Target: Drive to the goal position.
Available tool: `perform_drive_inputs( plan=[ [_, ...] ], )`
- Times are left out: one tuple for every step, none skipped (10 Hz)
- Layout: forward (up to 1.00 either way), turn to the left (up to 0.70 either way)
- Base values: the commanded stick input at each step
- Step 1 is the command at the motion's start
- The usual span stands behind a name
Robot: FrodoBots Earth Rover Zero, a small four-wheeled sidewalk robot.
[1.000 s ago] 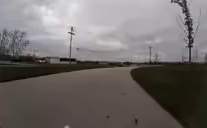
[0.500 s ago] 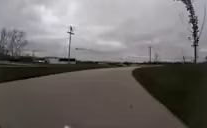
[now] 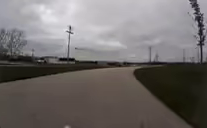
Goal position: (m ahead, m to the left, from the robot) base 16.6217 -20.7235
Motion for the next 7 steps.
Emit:
perform_drive_inputs(
  plan=[
    [1.0, 0.0],
    [1.0, 0.0],
    [1.0, 0.0],
    [1.0, 0.0],
    [1.0, 0.0],
    [1.0, 0.0],
    [1.0, 0.0]
  ],
)
